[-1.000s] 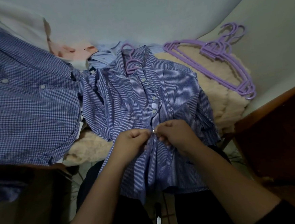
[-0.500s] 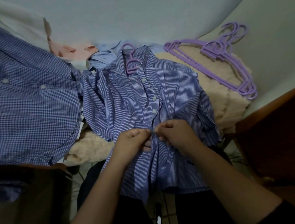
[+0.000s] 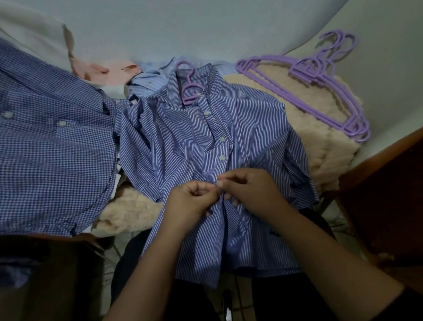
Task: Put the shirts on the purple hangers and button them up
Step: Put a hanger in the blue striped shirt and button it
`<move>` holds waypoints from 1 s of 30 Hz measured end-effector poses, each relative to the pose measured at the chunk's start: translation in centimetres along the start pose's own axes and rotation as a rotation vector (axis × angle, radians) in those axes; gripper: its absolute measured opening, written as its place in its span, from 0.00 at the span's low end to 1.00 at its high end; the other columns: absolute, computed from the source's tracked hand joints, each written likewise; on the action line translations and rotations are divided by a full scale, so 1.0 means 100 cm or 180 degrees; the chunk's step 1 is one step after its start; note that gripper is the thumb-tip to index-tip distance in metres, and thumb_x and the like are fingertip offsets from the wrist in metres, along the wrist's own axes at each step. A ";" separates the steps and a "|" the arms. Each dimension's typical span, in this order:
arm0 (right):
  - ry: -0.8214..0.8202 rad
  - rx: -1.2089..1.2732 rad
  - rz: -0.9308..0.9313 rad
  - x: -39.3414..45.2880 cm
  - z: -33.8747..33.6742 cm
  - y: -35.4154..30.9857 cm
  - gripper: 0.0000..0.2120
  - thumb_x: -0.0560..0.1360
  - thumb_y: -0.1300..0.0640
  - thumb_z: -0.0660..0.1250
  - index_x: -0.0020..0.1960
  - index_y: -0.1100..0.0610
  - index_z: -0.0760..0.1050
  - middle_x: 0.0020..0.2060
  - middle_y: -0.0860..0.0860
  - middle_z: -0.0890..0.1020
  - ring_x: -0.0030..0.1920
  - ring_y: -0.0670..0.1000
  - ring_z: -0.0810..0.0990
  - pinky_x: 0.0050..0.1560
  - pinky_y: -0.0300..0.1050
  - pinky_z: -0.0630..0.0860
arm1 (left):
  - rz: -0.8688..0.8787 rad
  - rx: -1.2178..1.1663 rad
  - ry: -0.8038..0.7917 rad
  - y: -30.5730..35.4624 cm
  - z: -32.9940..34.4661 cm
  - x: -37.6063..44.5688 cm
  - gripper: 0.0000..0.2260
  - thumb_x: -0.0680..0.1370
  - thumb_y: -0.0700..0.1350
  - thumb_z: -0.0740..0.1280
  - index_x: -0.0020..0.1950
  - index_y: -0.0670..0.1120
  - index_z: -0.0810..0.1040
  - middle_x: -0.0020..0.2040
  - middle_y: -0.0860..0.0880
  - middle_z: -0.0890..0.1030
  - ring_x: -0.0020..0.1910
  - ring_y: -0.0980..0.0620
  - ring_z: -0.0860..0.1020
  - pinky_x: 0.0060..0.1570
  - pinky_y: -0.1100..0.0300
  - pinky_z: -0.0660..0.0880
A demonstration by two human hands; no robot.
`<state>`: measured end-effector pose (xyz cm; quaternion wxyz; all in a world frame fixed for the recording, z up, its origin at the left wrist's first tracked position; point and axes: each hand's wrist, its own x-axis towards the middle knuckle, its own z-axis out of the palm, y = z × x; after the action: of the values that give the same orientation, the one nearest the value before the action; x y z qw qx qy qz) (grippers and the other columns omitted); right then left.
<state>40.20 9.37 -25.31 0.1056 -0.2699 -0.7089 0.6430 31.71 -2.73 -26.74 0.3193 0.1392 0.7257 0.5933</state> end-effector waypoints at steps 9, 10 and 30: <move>0.0077 0.0228 -0.0075 0.005 -0.001 0.005 0.09 0.75 0.68 0.66 0.42 0.54 0.77 0.32 0.52 0.79 0.28 0.44 0.77 0.34 0.38 0.77 | -0.0388 -0.0198 -0.0145 0.000 -0.003 0.006 0.04 0.74 0.40 0.71 0.40 0.43 0.82 0.33 0.47 0.81 0.25 0.56 0.74 0.27 0.65 0.73; 0.0046 0.0230 -0.0159 0.005 -0.001 0.006 0.10 0.75 0.68 0.66 0.42 0.54 0.76 0.33 0.51 0.79 0.28 0.43 0.77 0.34 0.36 0.77 | -0.0644 -0.0554 -0.0246 0.002 -0.003 0.008 0.04 0.75 0.39 0.70 0.40 0.42 0.81 0.33 0.47 0.80 0.26 0.57 0.75 0.25 0.66 0.70; 0.1288 -0.0082 0.0133 0.029 -0.012 0.035 0.18 0.76 0.68 0.63 0.63 0.55 0.65 0.43 0.49 0.73 0.34 0.54 0.79 0.39 0.57 0.80 | -0.0281 0.0291 0.0731 -0.018 -0.013 0.036 0.06 0.80 0.41 0.64 0.46 0.41 0.76 0.31 0.50 0.81 0.20 0.56 0.75 0.24 0.65 0.70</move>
<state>39.23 12.05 -29.09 0.2291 -0.4096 -0.6757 0.5686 28.47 -2.13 -29.37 0.2533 0.0527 0.7891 0.5571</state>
